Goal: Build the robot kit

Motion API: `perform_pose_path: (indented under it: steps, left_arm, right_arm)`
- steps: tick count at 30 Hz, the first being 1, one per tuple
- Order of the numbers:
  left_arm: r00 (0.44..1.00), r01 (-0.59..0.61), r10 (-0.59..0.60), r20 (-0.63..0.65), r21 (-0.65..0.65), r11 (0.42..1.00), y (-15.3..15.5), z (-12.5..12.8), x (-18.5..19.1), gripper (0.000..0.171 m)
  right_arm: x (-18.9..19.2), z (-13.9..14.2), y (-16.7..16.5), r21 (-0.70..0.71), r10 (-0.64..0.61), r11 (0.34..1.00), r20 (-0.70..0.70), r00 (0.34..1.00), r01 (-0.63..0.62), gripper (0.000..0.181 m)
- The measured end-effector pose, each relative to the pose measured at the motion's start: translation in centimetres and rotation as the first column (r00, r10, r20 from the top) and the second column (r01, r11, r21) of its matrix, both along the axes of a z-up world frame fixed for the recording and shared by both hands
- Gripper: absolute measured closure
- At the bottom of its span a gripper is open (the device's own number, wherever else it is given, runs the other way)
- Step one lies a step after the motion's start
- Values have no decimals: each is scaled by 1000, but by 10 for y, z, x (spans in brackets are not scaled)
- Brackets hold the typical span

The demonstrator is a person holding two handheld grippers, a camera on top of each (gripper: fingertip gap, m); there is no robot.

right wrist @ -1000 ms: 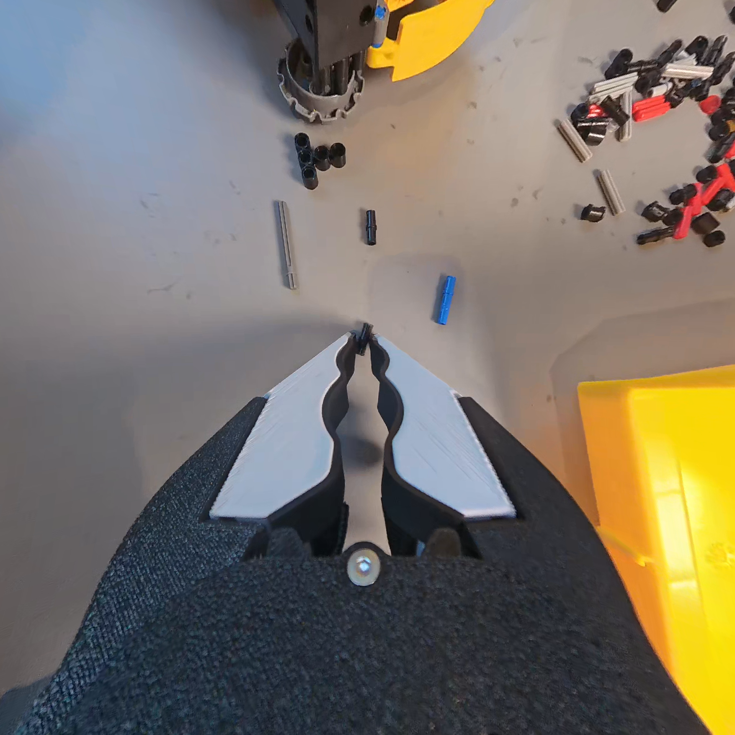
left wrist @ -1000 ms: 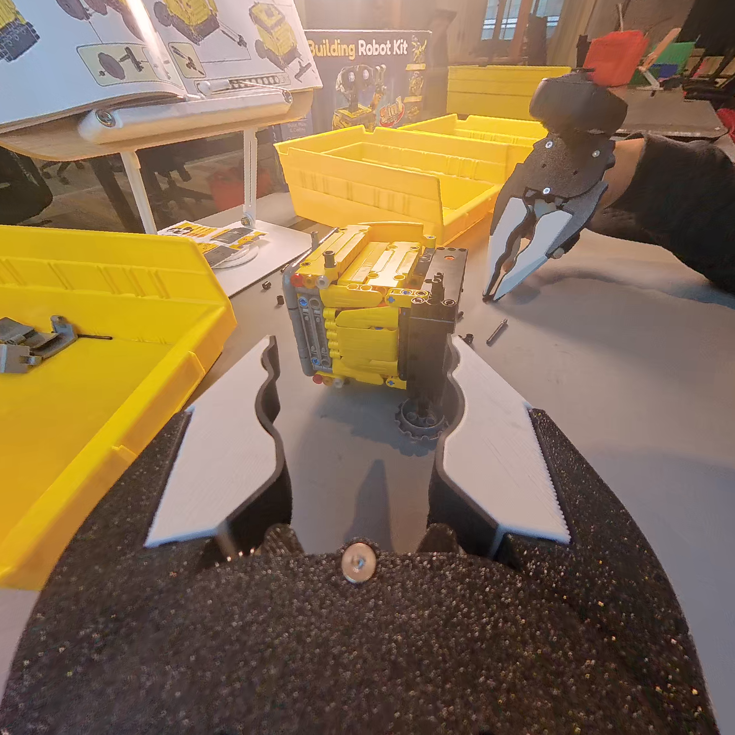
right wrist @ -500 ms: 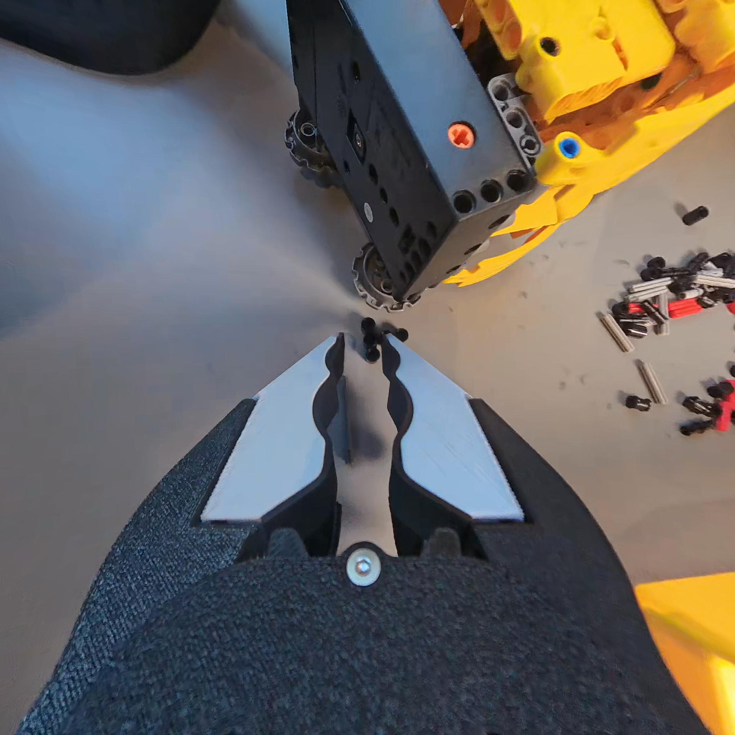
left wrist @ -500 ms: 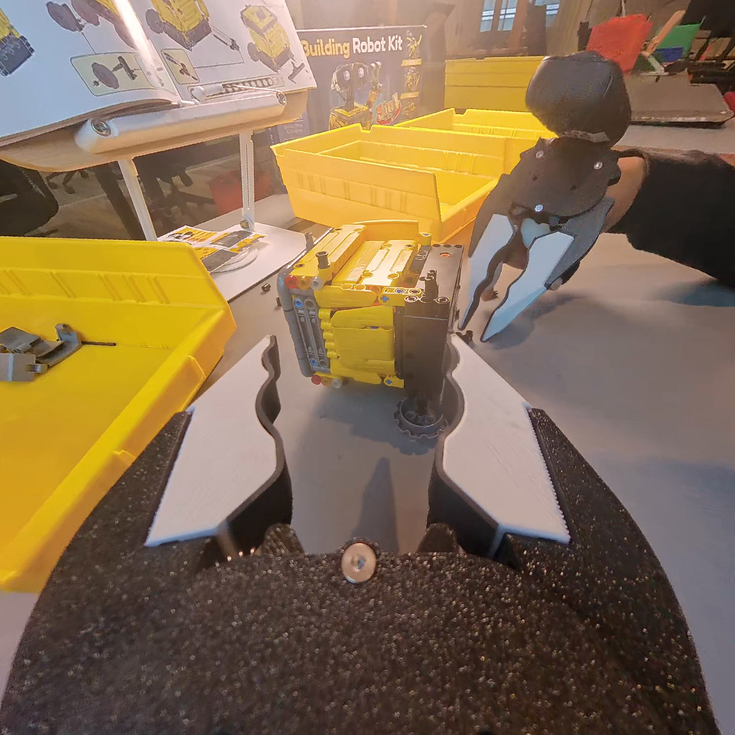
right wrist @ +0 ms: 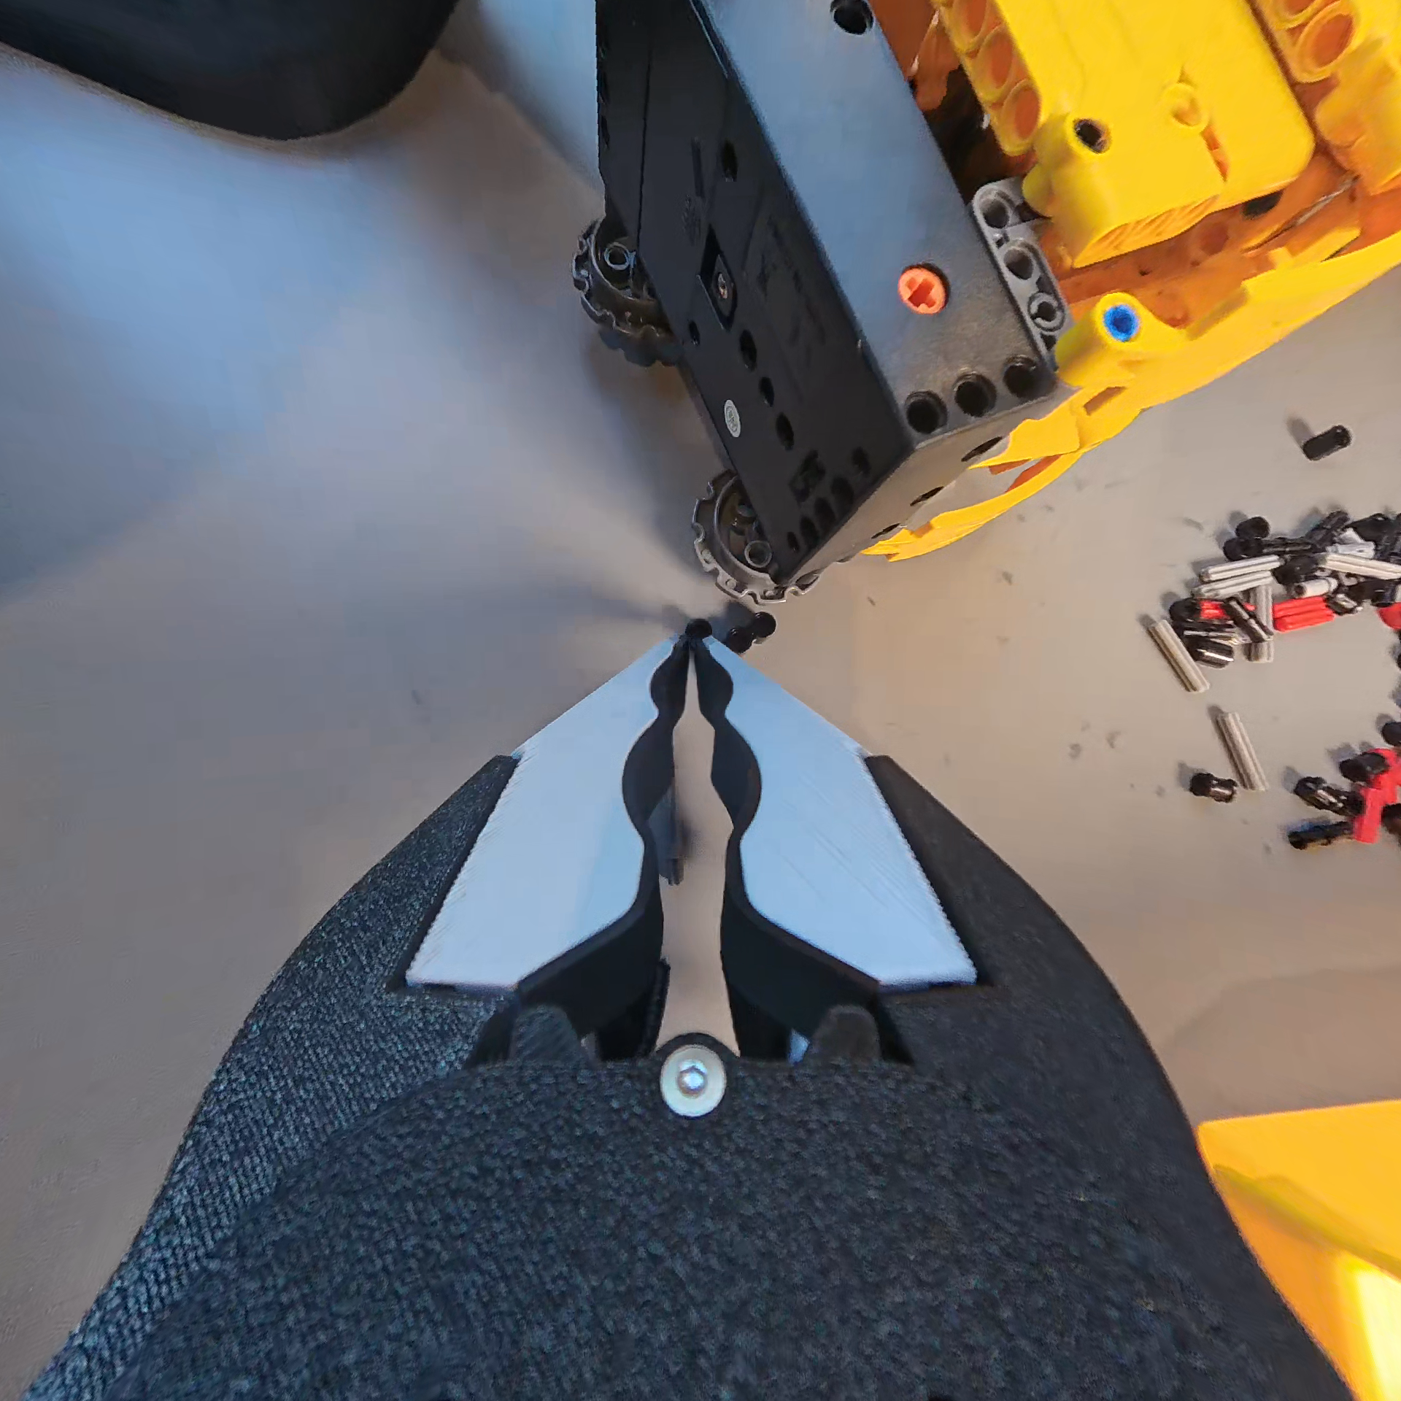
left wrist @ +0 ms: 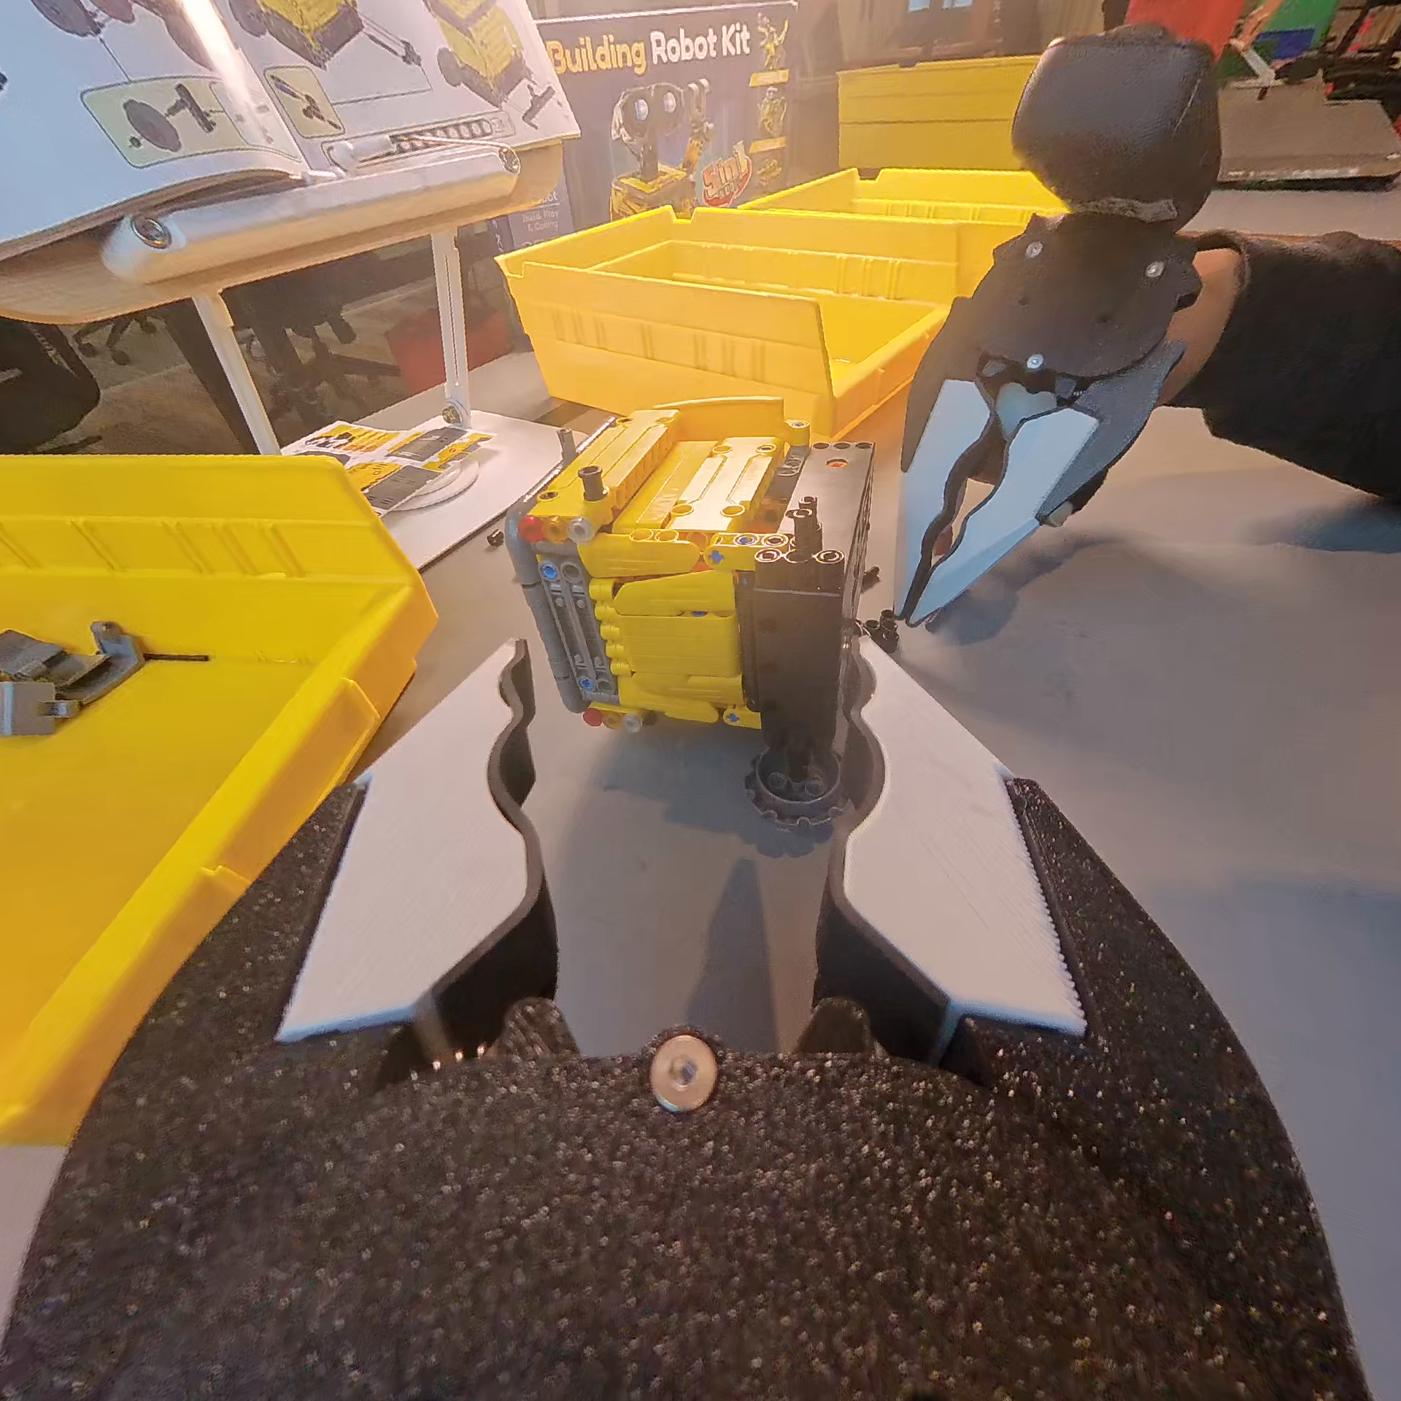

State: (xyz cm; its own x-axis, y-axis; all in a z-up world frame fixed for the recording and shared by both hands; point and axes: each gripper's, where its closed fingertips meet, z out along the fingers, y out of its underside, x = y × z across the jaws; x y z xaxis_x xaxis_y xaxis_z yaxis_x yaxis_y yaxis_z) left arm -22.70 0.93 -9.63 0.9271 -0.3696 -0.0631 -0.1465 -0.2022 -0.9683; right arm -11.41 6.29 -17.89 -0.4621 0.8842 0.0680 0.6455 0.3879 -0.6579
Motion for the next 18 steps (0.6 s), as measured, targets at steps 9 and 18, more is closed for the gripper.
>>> perform_pose_path:
  steps: [9,18]
  left_arm:
    - [1000,3,-3,-11,-6,1000,0,-2,1,92]
    - [1000,17,-17,-5,4,1000,-2,1,3,94]
  right_arm:
    - [-3,-12,4,30,-29,999,52,998,27,165]
    - [5,-3,-11,22,88,996,18,996,-88,170]
